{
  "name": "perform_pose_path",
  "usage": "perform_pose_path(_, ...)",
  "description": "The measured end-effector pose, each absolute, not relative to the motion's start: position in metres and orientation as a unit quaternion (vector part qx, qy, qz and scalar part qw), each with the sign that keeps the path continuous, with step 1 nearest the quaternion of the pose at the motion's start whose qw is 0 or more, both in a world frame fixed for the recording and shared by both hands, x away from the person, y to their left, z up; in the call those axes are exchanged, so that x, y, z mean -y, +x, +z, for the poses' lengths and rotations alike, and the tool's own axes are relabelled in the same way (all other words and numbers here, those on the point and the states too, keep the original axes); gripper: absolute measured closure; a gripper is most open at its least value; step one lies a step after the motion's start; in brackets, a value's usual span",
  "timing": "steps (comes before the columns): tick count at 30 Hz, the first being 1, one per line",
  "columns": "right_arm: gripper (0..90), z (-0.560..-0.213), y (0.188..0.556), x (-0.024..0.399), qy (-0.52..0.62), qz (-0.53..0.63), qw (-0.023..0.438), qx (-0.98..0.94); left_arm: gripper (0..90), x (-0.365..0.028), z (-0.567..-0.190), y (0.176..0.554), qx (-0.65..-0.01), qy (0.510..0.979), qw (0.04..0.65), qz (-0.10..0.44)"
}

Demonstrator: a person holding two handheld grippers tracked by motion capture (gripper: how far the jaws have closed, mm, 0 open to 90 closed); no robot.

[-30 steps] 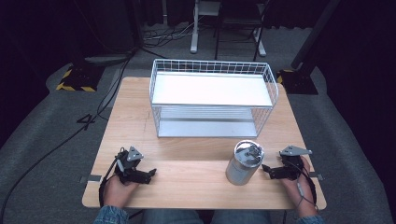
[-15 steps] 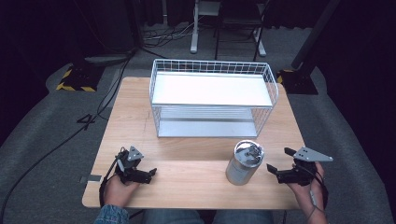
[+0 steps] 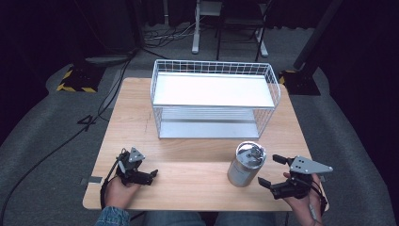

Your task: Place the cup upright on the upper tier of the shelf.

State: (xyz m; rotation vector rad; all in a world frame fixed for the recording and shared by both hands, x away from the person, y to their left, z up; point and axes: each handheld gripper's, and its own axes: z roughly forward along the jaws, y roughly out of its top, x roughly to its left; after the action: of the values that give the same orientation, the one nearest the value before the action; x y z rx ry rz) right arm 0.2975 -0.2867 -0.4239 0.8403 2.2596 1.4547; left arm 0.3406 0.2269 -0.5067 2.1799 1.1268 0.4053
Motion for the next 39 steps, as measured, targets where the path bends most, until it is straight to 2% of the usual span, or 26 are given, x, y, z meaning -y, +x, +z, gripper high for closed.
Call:
perform_pose_path(23, 0.0, -0.458, 0.323, 0.245, 0.319, 0.528, 0.129, -0.776, 0.5, -0.227, -0.506, 0.341, -0.427, 0.831, 0.320, 0.155)
perform_pose_path(39, 0.0, -0.474, 0.326, 0.231, 0.332, 0.540, 0.157, -0.757, 0.5, -0.227, -0.506, 0.341, -0.426, 0.832, 0.319, 0.156)
